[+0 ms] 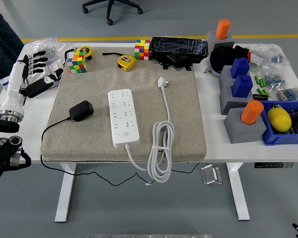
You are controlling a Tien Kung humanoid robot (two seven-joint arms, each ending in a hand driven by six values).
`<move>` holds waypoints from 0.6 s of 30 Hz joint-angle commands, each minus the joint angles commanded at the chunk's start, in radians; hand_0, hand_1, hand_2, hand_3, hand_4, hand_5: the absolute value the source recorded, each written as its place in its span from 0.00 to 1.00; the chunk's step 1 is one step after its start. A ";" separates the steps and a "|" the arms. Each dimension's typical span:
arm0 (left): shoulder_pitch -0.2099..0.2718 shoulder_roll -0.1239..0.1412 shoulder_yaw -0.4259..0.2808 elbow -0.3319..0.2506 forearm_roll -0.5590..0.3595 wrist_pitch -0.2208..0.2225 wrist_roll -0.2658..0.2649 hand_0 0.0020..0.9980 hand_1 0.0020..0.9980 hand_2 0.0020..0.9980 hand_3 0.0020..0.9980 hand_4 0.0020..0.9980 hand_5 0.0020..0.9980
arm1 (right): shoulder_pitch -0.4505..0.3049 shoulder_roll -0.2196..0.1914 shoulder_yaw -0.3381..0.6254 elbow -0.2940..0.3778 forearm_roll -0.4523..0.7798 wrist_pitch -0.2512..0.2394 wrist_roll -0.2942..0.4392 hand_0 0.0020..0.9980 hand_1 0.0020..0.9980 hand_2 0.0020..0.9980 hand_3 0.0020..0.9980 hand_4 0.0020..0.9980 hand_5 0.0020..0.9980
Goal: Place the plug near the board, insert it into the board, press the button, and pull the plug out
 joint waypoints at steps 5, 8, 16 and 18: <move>0.029 0.009 -0.059 -0.028 -0.019 -0.020 0.045 0.59 0.67 0.67 0.78 0.85 0.34 | 0.010 0.010 -0.015 -0.017 -0.005 -0.001 -0.006 0.59 0.66 0.63 0.56 0.96 0.57; 0.046 0.019 -0.073 -0.039 -0.035 -0.033 0.062 0.59 0.67 0.67 0.78 0.85 0.34 | 0.008 0.018 -0.028 -0.025 -0.007 -0.002 -0.006 0.59 0.66 0.63 0.56 0.96 0.57; 0.112 0.027 -0.099 -0.084 -0.135 -0.066 0.060 0.59 0.67 0.68 0.80 0.85 0.35 | 0.009 0.025 -0.075 -0.048 0.016 -0.005 -0.004 0.59 0.67 0.64 0.56 0.96 0.57; 0.130 0.035 -0.101 -0.089 -0.130 -0.067 0.057 0.59 0.66 0.68 0.80 0.85 0.36 | 0.010 0.031 -0.080 -0.052 0.020 -0.007 -0.003 0.59 0.67 0.64 0.57 0.96 0.57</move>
